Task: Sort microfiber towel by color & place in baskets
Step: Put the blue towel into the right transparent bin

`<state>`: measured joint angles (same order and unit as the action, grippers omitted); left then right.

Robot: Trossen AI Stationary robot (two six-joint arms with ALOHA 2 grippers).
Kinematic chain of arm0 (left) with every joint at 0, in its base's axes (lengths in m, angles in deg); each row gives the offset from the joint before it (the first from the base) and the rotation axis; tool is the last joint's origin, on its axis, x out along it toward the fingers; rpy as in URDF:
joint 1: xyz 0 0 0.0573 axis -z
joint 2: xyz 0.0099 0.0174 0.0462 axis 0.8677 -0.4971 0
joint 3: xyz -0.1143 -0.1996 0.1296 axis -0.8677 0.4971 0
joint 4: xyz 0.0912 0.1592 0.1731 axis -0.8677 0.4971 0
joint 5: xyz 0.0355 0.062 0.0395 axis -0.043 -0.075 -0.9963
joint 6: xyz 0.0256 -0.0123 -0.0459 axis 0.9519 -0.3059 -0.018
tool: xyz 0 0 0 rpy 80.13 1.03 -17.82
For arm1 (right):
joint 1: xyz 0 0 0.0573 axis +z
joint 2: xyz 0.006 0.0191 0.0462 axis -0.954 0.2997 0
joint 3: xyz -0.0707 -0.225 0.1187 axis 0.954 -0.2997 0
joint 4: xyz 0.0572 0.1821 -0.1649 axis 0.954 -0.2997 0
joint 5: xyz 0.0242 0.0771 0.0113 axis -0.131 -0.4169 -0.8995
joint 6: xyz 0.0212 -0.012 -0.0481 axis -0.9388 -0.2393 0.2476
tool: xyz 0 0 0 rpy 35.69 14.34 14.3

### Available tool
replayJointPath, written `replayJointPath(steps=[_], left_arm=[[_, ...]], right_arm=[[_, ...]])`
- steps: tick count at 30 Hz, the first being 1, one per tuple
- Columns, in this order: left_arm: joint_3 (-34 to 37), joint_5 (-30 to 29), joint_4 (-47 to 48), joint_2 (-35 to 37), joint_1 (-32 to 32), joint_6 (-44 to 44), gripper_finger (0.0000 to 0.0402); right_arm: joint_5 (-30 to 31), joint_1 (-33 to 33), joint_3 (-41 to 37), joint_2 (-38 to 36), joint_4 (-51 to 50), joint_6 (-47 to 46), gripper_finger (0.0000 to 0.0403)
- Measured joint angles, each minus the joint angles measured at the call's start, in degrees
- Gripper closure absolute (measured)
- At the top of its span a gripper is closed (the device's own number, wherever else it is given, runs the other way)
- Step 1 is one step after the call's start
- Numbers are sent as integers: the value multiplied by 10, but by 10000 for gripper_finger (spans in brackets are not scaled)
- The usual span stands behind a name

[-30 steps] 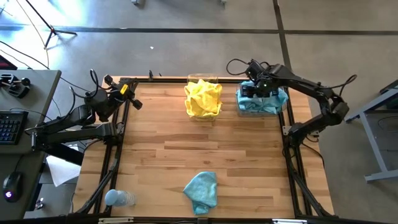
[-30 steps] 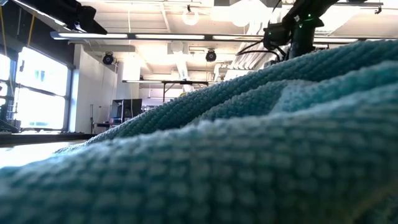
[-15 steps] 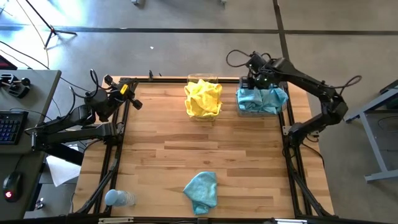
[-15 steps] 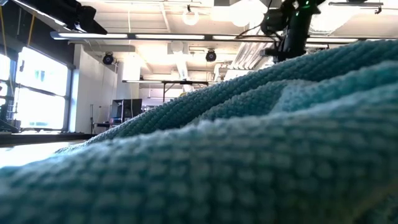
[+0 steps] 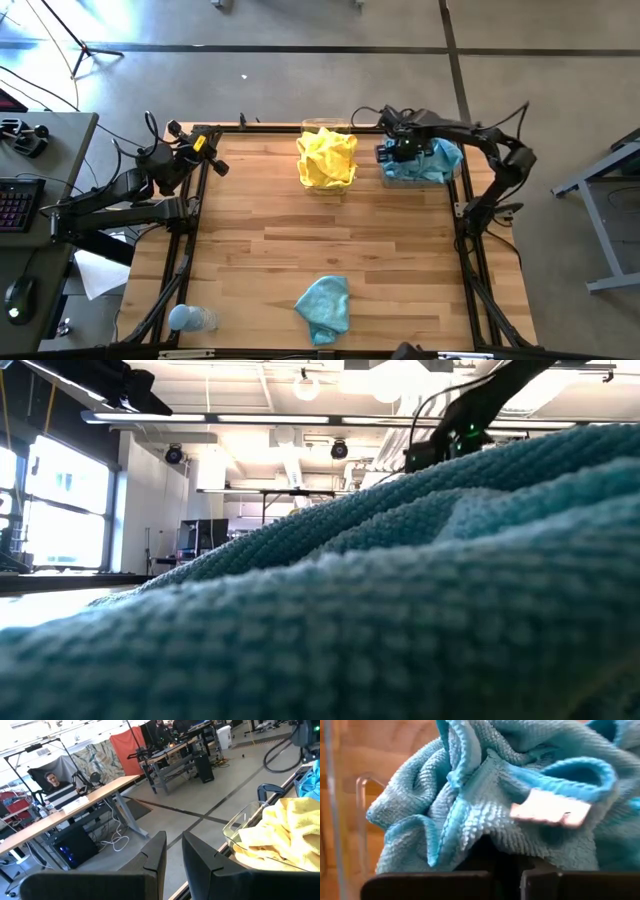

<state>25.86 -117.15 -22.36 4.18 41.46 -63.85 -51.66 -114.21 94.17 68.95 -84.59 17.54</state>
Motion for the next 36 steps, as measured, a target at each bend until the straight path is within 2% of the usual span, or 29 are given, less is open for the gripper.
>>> replayJointPath(steps=[7,14,22,28,36], left_arm=[[0,0,0,0,0,0,351],[0,0,0,0,0,0,351],[0,0,0,0,0,-29,351],[0,0,0,0,0,-30,351],[0,0,0,0,0,-30,351]], right_arm=[[17,1,-8,2,24,-1,388],[9,1,34,-13,-29,14,386],[6,1,85,-73,-83,24,386],[16,2,89,-122,-87,25,386],[37,56,89,-144,-98,44,387]])
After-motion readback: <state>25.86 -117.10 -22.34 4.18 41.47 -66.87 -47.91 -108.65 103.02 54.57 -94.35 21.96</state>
